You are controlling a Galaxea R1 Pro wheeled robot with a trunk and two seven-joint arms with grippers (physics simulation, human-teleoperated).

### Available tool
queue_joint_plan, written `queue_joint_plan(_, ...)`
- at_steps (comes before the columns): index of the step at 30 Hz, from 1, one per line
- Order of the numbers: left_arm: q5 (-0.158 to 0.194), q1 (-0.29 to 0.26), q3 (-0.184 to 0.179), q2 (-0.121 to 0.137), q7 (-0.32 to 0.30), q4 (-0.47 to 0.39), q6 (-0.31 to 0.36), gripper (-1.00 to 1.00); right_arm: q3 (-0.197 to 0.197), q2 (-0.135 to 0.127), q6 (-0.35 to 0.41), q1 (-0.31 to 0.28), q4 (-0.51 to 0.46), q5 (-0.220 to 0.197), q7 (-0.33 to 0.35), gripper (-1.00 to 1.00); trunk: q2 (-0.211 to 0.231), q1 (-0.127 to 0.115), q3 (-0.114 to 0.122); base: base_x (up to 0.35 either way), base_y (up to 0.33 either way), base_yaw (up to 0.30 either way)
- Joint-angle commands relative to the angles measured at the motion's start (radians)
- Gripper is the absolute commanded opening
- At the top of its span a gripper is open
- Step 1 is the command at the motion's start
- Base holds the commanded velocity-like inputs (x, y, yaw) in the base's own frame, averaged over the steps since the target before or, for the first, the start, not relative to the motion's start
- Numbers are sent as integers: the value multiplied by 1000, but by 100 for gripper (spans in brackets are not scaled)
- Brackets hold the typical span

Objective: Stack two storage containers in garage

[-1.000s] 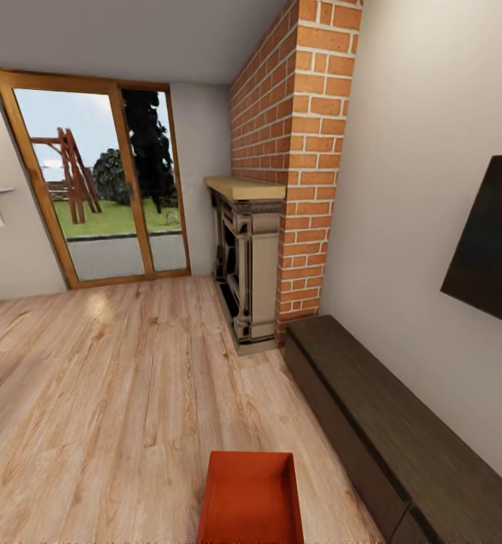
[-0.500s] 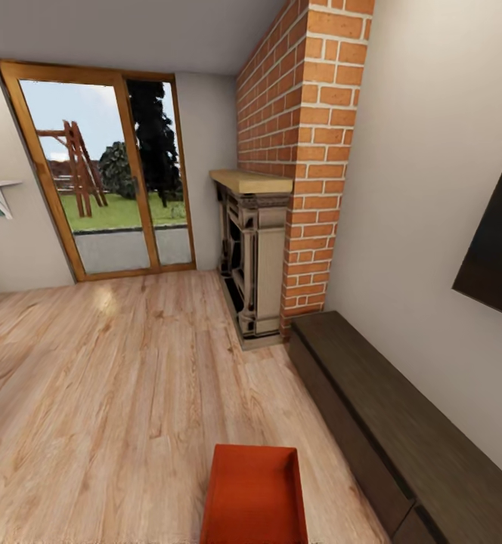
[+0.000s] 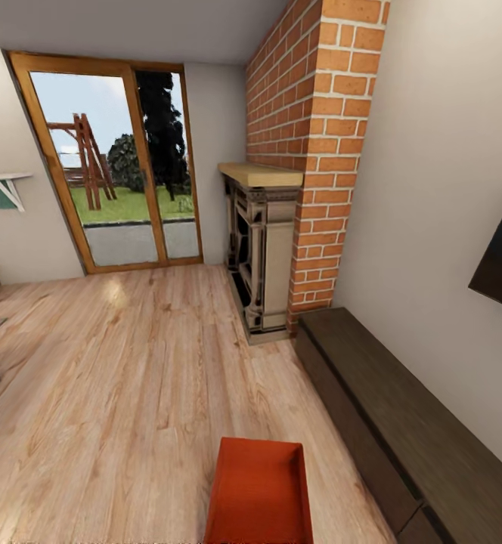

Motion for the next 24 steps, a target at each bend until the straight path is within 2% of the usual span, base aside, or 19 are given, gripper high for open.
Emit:
queue_joint_plan(1,7,-1,-7,0,1,1,-3,100,0,0,-6,-1,3,1,0,100,-1,0,-3,0,0,92)
queue_joint_plan(24,7,-1,-7,0,1,1,-3,100,0,0,-4,-1,3,-2,-1,100,-1,0,-40,0,0,87)
